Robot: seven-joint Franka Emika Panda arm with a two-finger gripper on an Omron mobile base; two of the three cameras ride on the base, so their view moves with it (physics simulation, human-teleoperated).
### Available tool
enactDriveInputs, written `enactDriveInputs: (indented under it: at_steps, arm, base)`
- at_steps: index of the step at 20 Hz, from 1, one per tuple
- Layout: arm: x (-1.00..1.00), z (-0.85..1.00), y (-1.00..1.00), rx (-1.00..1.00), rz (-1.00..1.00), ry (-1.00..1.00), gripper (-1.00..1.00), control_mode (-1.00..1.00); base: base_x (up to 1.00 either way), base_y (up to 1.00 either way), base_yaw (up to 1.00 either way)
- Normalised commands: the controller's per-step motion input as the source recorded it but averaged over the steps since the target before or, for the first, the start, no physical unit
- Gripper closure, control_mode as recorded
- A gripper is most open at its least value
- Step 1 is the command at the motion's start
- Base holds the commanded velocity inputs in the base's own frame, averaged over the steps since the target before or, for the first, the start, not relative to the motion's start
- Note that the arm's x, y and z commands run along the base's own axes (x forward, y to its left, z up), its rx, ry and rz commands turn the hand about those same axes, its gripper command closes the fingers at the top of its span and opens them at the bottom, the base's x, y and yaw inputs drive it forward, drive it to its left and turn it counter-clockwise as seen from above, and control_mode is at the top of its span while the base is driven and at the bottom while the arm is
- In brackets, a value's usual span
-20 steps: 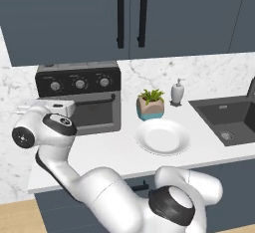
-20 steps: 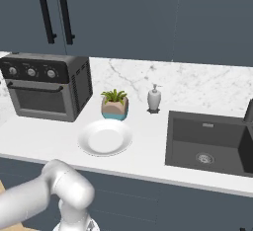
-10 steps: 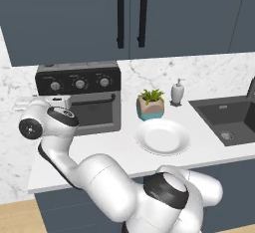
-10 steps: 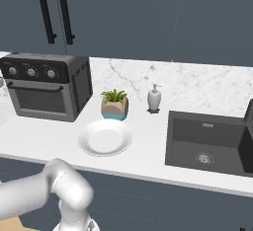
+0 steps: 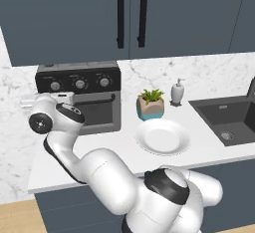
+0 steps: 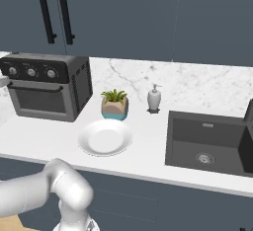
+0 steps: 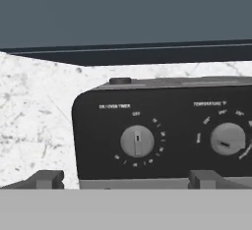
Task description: Pick up the kebab skewer and baguette bread, and place them inside the toaster oven. Close the toaster oven door and start by setting the timer.
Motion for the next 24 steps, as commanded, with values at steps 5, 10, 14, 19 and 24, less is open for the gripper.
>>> enactDriveInputs:
  at_steps: [5,10,14,19,24]
  arm:
    - [0.26,0.00,-0.05,0.00,0.00,0.00,-1.00,-1.00]
    - [0.23,-0.01,0.00,0.00,0.00,0.00,-1.00,-1.00]
    - [0.11,0.00,0.00,0.00,0.00,0.00,-1.00,-1.00]
    - [0.21,-0.02,0.00,0.00,0.00,0.00,-1.00,-1.00]
    - [0.22,-0.10,0.00,0.00,0.00,0.00,-1.00,-1.00]
  base:
    - [0.00,0.00,0.00]
    - [0.00,0.00,0.00]
    - [0.00,0.00,0.00]
    - [0.00,0.00,0.00]
    - [0.00,0.00,0.00]
